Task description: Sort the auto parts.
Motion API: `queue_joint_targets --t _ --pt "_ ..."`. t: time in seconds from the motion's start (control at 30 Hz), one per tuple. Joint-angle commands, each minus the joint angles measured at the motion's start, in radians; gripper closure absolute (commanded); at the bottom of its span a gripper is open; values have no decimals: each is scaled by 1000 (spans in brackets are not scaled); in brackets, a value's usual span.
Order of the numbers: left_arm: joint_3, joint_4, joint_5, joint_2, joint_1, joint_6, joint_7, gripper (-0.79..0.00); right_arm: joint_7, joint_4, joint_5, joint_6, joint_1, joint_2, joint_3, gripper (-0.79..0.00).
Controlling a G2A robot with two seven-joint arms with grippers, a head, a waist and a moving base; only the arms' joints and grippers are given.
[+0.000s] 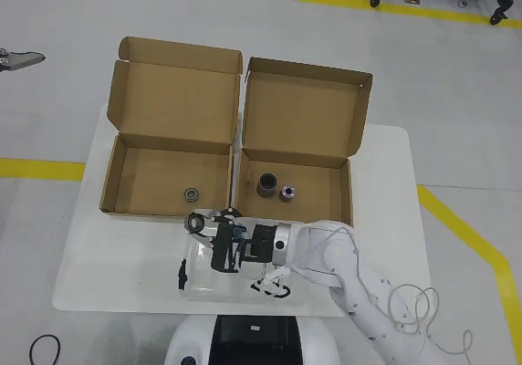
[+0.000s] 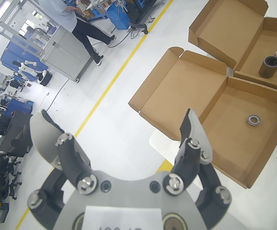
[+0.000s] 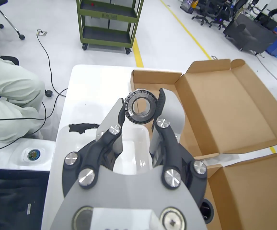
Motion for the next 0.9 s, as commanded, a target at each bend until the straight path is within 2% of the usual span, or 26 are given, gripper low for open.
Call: queue_joint_targets --t 0.0,0.87 --pt "0 0 0 0 0 0 0 -785 0 -12 22 7 14 -1 3 0" --pt "0 0 0 0 0 0 0 -785 107 -224 246 176 185 -22 46 0"
